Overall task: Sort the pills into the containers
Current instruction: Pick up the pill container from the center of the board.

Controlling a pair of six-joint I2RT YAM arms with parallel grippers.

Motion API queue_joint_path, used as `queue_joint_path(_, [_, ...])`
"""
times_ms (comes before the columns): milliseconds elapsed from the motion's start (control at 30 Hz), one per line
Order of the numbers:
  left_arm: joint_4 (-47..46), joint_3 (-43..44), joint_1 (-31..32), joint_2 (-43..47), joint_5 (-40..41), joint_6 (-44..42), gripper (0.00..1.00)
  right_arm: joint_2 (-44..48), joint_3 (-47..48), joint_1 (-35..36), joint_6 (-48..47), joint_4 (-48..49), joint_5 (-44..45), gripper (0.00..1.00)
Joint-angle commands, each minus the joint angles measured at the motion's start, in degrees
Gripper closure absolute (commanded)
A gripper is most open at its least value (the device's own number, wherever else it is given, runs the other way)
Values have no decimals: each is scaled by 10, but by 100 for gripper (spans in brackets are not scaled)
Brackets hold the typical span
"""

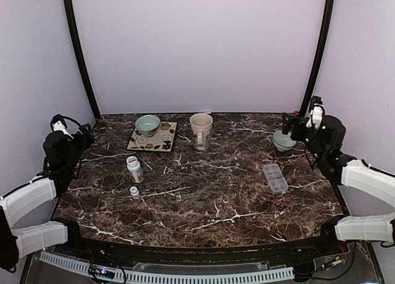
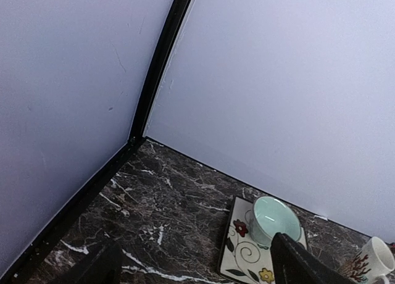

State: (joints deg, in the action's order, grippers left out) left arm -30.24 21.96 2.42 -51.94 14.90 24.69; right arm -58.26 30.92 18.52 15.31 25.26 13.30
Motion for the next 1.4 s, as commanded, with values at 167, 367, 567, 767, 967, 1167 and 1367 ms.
queue_joint_path(167, [79, 50, 57, 45, -44, -58, 18, -92, 56, 11, 27, 217, -143, 0])
queue_joint_path(367, [190, 130, 238, 2, 145, -157, 17, -128, 150, 48, 3, -14, -30, 1])
queue_joint_path(567, [253, 143, 322, -30, 207, -116, 17, -60, 100, 117, 36, -197, 198, 5])
queue_joint_path(767, [301, 160, 416, -39, 237, -71, 17, -48, 89, 175, 125, -367, 246, 8])
queue_joint_path(967, [345, 231, 495, -111, 244, -55, 14, -79, 103, 188, 180, -482, 215, 7])
queue_joint_path(1167, [362, 313, 546, -232, 229, -60, 13, -111, 101, 187, 182, -515, 169, 6])
queue_joint_path(1367, [343, 348, 552, -298, 173, -51, 13, -173, 110, 184, 171, -513, 108, 5])
